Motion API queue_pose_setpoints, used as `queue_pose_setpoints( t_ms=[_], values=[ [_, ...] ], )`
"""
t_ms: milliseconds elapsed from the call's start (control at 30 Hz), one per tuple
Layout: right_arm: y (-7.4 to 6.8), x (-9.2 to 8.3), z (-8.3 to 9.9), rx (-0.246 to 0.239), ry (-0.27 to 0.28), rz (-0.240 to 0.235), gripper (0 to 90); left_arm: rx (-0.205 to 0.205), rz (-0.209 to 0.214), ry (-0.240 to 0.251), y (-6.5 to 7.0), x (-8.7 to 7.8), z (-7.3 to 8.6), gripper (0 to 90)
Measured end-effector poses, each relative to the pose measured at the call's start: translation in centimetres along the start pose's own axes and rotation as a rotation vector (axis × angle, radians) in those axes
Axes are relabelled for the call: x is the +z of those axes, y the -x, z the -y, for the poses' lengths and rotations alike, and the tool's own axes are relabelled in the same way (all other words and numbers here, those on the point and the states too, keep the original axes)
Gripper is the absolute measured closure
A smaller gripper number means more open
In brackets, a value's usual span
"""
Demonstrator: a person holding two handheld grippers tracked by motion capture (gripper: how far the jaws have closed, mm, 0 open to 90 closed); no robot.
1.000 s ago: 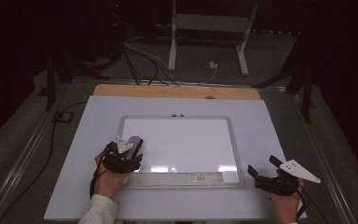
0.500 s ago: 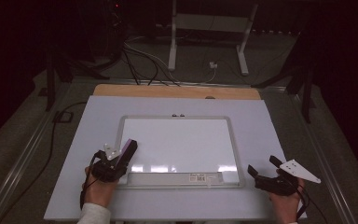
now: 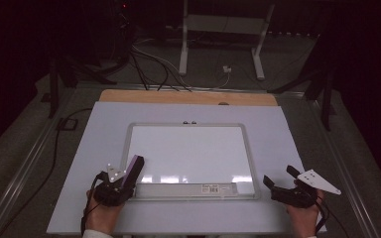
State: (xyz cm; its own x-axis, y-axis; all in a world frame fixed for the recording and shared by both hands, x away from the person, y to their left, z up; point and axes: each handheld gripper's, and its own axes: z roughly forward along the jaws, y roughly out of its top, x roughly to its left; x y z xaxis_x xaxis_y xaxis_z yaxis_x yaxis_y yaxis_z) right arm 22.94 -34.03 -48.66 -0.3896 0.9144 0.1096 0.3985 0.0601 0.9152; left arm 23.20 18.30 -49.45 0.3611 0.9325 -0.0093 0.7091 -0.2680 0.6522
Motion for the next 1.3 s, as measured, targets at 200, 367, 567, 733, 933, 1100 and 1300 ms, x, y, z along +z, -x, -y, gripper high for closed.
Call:
queue_pose_setpoints(
  t_ms=[200, 367, 567, 733, 933, 1100, 1300],
  values=[
    [-0.1, 0.0, 0.0, -0.002, 0.0, 0.0, 1.0, 0.001, 0.023, -0.009, 0.8, -0.8, 1.2, 58.3],
    [-0.3, 0.1, 0.0, -0.005, -0.003, -0.001, 1.0, 0.002, 0.042, -0.009, 0.9, -1.1, 1.5, 57.2],
    [-0.2, 0.1, 0.0, -0.002, -0.001, -0.002, 1.0, 0.002, 0.059, 0.036, 0.5, -1.1, 1.4, 45.3],
    [-0.2, 0.1, 0.0, -0.002, 0.001, -0.003, 1.0, 0.008, 0.05, 0.149, -0.2, -1.9, 0.5, 31.1],
    [-0.2, 0.1, 0.0, -0.007, 0.007, -0.004, 1.0, -0.002, 0.065, 0.3, -1.9, -3.1, -0.7, 16.8],
    [-0.2, 0.1, -0.1, -0.009, 0.011, -0.007, 0.9, -0.013, 0.088, 0.405, -3.3, -3.8, -1.7, 7.9],
    [-0.3, -0.1, -0.1, -0.013, 0.027, -0.013, 0.9, -0.006, 0.085, 0.467, -4.8, -3.9, -2.4, 0.6]
  ],
)
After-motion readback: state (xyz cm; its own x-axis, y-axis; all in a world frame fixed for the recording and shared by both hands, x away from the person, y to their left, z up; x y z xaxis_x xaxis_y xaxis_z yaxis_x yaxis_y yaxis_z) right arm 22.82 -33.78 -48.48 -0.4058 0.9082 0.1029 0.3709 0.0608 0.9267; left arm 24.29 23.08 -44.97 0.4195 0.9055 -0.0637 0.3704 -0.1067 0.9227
